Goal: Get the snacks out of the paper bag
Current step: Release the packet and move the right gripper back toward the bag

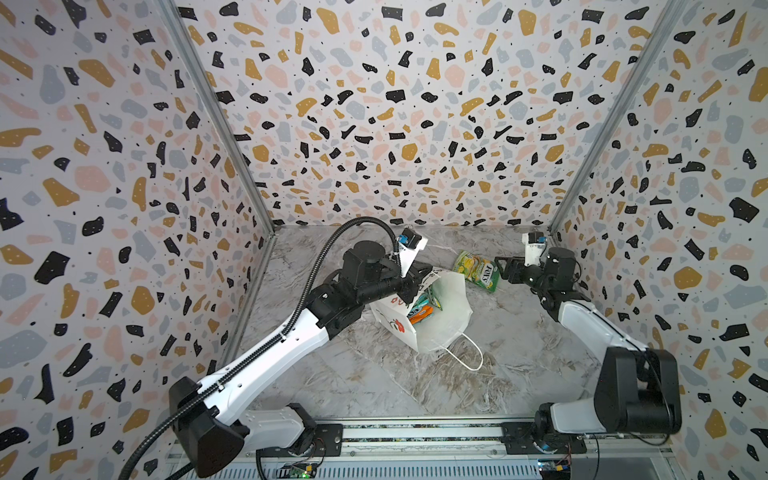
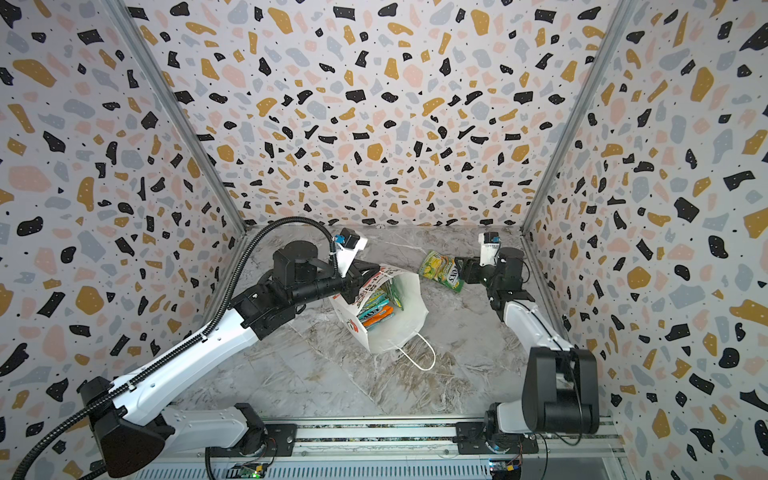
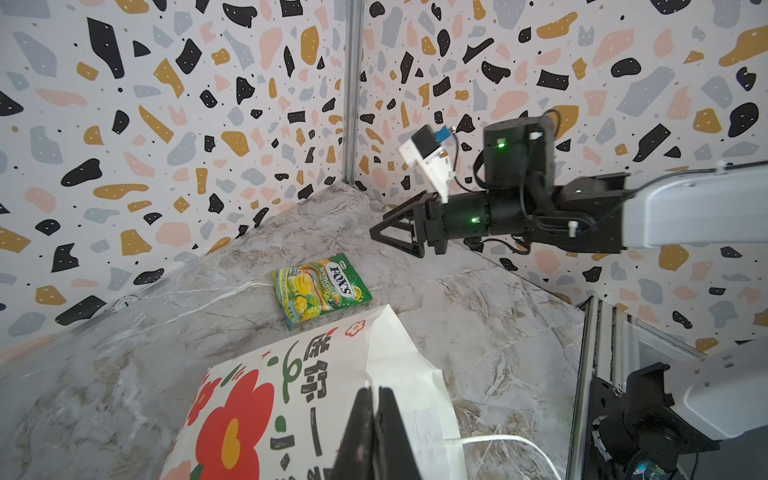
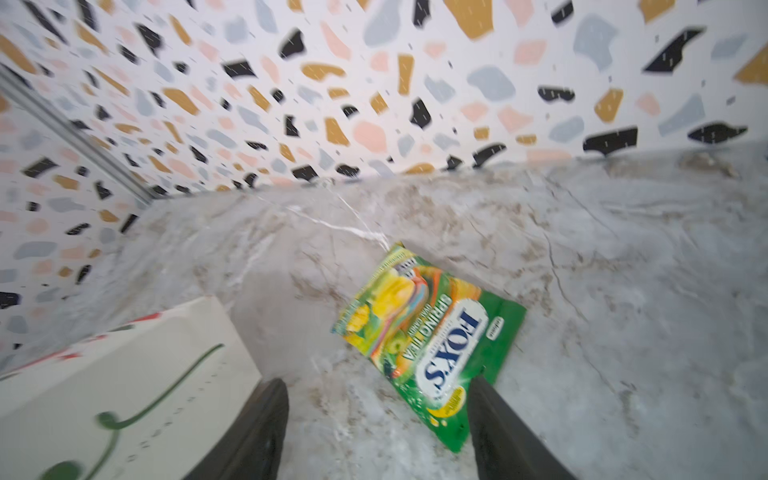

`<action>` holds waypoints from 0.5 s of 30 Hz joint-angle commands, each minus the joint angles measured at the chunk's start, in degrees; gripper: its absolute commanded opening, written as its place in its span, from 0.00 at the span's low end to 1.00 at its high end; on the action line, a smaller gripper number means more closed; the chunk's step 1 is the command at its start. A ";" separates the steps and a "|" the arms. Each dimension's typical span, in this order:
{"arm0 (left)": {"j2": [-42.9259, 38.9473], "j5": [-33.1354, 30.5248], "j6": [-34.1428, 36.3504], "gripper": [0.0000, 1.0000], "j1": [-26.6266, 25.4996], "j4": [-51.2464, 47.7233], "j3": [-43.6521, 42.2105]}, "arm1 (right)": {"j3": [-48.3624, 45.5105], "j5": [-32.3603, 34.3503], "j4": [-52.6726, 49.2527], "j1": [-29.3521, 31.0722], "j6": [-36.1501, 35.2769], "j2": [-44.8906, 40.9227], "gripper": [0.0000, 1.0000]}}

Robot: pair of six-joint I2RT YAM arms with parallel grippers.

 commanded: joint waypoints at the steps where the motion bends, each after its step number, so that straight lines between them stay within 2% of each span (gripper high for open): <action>1: -0.09 -0.34 0.66 0.00 -0.20 1.00 0.08 | -1.81 -5.13 1.52 3.48 0.86 -6.97 0.70; 9: -0.27 -0.26 0.62 0.00 -0.21 1.02 0.17 | -3.38 -8.22 -2.16 14.57 -3.06 -18.34 0.69; 15: -0.36 -0.13 0.48 0.00 -0.21 0.98 0.23 | -4.57 -7.63 -6.71 22.84 -7.54 -19.41 0.68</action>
